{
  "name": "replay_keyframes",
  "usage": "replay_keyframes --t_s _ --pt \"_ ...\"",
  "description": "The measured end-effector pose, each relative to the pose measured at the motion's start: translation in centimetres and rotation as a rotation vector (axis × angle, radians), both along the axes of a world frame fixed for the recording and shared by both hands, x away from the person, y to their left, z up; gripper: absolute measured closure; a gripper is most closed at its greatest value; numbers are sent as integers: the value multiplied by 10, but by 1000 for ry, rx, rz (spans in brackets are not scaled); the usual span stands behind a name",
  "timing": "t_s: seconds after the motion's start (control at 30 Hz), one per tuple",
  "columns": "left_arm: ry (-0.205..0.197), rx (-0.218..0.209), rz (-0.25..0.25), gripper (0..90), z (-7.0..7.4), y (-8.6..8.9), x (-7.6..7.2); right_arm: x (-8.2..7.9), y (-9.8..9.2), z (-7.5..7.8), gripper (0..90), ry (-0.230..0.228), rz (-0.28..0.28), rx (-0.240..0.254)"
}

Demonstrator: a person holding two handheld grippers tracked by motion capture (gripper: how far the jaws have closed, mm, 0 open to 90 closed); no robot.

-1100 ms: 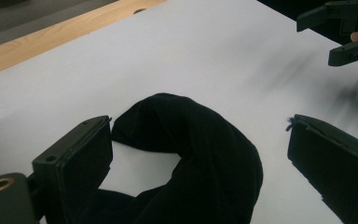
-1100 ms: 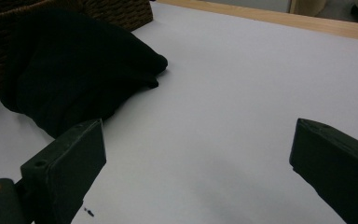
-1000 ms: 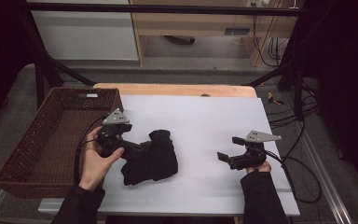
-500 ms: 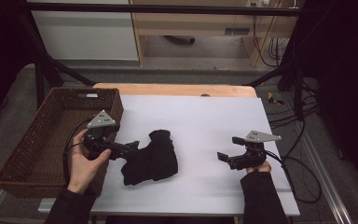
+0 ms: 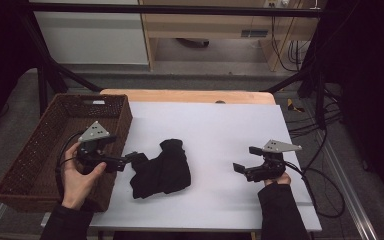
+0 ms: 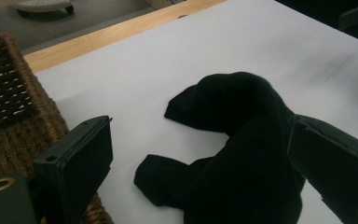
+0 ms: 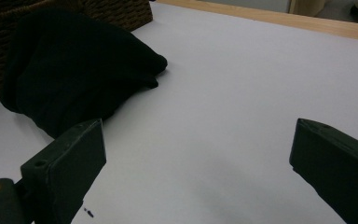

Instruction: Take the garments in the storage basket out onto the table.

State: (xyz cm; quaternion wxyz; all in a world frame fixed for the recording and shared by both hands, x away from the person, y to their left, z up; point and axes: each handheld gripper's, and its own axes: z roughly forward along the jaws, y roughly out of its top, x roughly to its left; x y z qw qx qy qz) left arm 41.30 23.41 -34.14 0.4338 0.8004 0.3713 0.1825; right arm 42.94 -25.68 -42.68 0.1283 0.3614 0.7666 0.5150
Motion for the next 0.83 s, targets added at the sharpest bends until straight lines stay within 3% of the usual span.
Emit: replay_keyframes --t_s 0.57,0.83 --pt "9 18 58 62 -26 28 4 1 0 -1 37 4 2 -4" --pt "7 14 64 62 -30 31 6 1 0 -1 37 3 4 -1"
